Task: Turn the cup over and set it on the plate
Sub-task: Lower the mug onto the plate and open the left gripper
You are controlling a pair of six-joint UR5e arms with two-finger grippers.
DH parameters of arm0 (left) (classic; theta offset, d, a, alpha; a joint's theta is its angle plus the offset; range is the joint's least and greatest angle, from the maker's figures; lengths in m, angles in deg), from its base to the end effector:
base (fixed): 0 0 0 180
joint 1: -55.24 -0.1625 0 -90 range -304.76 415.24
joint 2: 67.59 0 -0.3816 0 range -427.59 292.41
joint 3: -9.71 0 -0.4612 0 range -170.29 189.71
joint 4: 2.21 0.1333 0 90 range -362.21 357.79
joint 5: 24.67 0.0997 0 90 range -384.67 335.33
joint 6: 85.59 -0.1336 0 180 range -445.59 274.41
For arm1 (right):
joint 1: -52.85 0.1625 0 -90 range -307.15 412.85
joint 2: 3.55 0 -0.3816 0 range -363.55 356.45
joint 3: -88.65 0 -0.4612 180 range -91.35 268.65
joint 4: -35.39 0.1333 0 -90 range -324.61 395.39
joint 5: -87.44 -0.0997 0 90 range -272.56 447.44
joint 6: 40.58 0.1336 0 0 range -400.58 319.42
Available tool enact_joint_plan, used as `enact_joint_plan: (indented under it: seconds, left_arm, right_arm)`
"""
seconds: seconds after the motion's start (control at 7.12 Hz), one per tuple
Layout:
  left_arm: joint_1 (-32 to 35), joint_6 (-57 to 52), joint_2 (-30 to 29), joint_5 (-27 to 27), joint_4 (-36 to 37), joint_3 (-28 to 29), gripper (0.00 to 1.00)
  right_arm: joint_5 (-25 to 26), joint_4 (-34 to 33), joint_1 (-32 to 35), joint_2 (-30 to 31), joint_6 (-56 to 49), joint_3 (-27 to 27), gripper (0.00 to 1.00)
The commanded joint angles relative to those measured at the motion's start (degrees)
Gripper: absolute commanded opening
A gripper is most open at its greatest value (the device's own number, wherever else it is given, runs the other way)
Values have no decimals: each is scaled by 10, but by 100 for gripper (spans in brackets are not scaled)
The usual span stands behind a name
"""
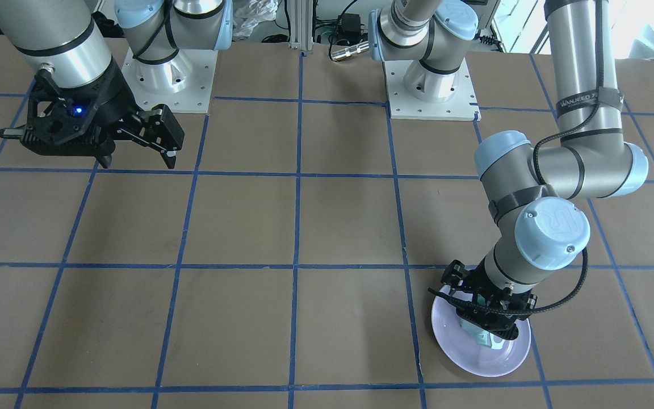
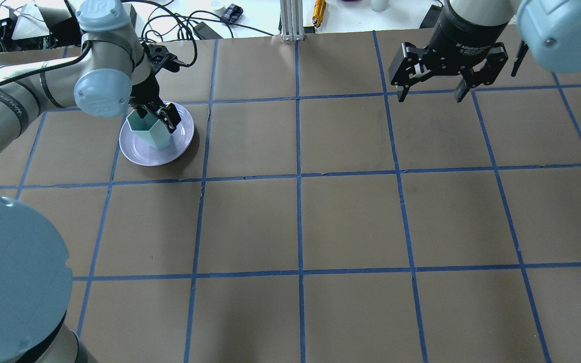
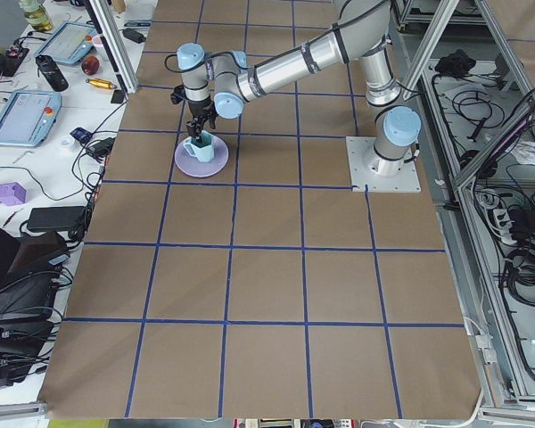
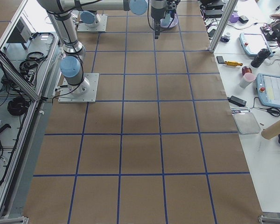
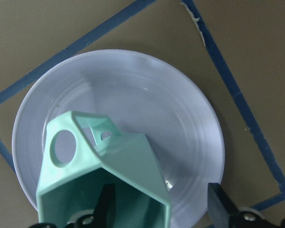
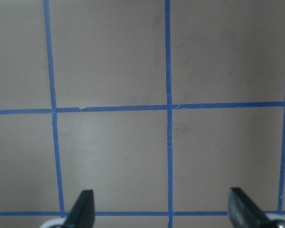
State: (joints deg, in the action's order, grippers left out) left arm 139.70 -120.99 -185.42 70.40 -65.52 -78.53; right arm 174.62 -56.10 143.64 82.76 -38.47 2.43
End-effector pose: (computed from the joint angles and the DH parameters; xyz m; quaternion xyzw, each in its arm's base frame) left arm -0.0540 -0.7020 0.1653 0.2572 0.9653 0.0104 0.0433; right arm 0.1480 -0.5871 0.4134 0.0112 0.9995 -0.0132 0.0249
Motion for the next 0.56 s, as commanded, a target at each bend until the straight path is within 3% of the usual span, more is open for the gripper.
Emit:
enact_joint_plan:
  seconds: [0.0, 0.42]
  left_arm:
    - [1, 4, 31, -3, -18, 1, 100]
    - [9, 55, 100, -5, -86, 0, 100]
  right_arm:
    - [0, 0, 0, 0, 0, 0, 100]
    - [0, 0, 0, 0, 0, 0, 100]
